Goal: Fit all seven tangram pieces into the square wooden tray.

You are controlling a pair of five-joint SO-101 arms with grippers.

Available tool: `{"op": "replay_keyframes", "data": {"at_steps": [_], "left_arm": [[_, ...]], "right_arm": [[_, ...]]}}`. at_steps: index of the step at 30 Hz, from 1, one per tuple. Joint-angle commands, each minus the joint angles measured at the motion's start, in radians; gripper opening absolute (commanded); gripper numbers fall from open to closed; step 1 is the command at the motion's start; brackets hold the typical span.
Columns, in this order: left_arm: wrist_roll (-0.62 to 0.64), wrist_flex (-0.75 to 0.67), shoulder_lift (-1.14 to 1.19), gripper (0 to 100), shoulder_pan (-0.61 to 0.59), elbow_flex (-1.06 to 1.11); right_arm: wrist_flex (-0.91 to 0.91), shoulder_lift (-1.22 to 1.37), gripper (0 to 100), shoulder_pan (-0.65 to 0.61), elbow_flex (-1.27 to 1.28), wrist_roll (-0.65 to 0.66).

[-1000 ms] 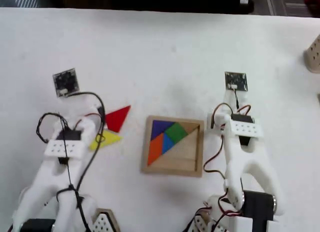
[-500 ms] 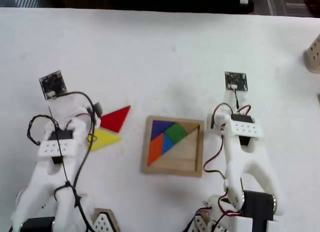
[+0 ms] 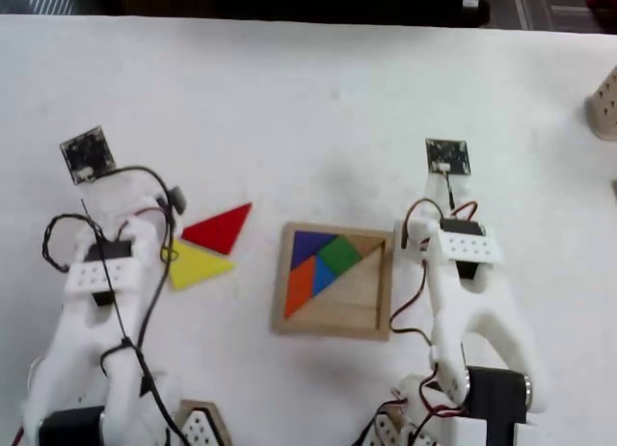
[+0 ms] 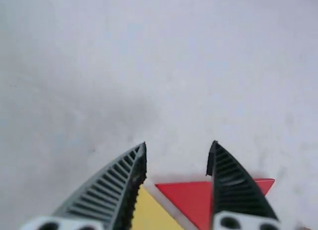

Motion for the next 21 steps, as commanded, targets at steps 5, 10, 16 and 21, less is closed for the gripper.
{"op": "replay_keyframes", "data": {"at_steps": [5, 10, 16, 21], "left_arm": [[0.015, 0.172, 0.209, 21, 0.025, -0.215], [0.141, 0.397, 0.209, 21, 0.067, -0.245], [0.23, 0.557, 0.219, 21, 0.067, -0.31], [0.229, 0.569, 0.222, 21, 0.09, -0.218]], "right_arm": [[0.007, -0.005, 4.5, -0.012, -0.038, 0.032], [0.002, -0.004, 4.5, -0.013, -0.038, 0.077], [0.001, -0.004, 4.5, -0.013, -0.038, 0.081], [-0.008, -0.004, 4.5, -0.013, -0.038, 0.081]]}}
